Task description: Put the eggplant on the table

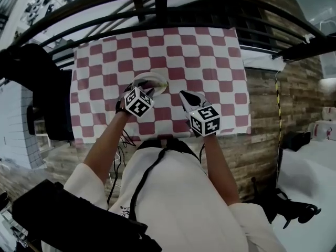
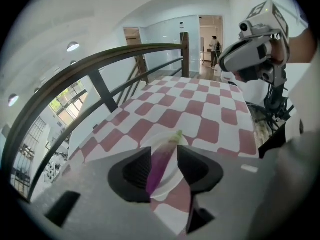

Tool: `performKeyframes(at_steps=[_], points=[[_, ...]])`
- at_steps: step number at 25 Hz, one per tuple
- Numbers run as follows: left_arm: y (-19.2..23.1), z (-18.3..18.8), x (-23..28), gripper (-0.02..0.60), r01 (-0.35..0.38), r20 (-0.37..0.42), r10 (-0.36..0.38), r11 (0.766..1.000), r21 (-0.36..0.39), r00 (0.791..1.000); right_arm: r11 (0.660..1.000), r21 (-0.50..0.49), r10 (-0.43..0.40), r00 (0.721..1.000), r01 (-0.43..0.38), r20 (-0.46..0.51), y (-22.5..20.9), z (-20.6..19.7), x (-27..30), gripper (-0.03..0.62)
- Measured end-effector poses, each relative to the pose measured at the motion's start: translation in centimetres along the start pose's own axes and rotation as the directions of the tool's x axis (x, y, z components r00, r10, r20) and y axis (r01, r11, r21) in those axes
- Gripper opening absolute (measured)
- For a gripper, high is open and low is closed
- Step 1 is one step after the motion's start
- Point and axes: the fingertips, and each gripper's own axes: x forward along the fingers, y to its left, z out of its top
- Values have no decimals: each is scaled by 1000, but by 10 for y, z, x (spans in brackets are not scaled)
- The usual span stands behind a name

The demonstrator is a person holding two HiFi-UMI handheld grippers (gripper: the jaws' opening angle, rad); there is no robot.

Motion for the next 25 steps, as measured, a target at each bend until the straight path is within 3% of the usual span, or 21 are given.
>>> performKeyframes(at_steps=[5, 11, 18, 25], points=[[-5, 6, -29, 135, -41, 102, 58, 986, -161, 993, 999, -26, 44, 999, -44, 10, 9, 5, -5, 6], [-8, 8, -66, 93, -87, 191, 157, 939, -333, 969, 995, -47, 87, 996, -86, 35, 11, 13, -16, 6], [-8, 7, -106, 78, -150, 205, 271, 872, -466, 940, 987, -78, 146, 988, -142, 48, 14, 18, -28, 6], [-17, 5, -127, 58, -199, 200, 356, 816, -543, 913, 977, -109, 192, 979, -184, 62, 15, 26, -37, 6]])
